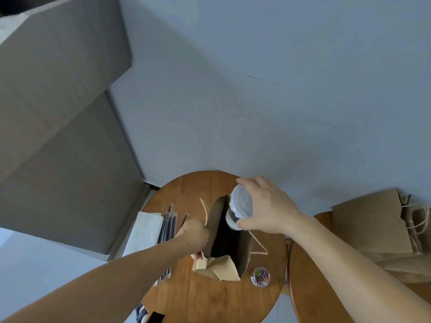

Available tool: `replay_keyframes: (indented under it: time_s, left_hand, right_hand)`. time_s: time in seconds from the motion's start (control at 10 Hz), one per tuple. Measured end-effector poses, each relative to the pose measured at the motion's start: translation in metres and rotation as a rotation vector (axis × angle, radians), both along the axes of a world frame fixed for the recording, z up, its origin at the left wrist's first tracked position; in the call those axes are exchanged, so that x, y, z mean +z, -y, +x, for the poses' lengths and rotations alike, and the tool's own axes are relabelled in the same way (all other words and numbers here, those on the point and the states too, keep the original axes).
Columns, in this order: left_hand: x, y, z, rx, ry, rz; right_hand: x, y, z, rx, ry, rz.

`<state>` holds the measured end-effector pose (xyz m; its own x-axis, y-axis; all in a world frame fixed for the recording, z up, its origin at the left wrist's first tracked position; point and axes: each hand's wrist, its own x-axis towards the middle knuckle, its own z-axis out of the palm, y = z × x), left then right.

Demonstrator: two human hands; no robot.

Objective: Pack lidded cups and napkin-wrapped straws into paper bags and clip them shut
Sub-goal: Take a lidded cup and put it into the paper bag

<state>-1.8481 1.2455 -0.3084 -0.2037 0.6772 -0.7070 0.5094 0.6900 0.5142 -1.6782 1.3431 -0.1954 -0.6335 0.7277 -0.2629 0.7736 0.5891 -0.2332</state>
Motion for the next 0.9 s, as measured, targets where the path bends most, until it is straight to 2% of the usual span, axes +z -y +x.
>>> replay_keyframes:
  time_s: [0.1, 0.2, 0.3, 0.5, 0.6, 0.7, 0.9]
  left_hand:
    - [0.002, -0.004, 0.007, -0.014, 0.038, 0.025]
    - [0.008, -0.002, 0.015, -0.027, 0.095, -0.006]
    - [0.007, -0.002, 0.016, -0.019, 0.127, -0.032]
    - [-0.015, 0.001, 0.004, 0.06, 0.112, -0.02]
    - [-0.022, 0.004, 0.005, 0.078, 0.082, 0.002]
    - [-0.027, 0.006, 0.007, 0.099, 0.057, 0.038]
    - [-0.025, 0.011, 0.005, 0.095, 0.05, 0.038]
  right_hand:
    - [-0.003, 0.006, -0.007, 0.267, 0.096, 0.139]
    - [-0.017, 0.013, -0.012, 0.386, 0.145, 0.182]
    - [-0.039, 0.021, -0.008, 0.415, 0.174, 0.13]
    - [-0.076, 0.024, 0.008, 0.063, 0.289, -0.078]
    - [-0.089, 0.02, 0.001, -0.079, 0.354, -0.098]
    - [-0.108, 0.022, -0.011, -0.143, 0.391, -0.103]
    - [-0.159, 0.039, -0.035, -0.114, 0.419, -0.145]
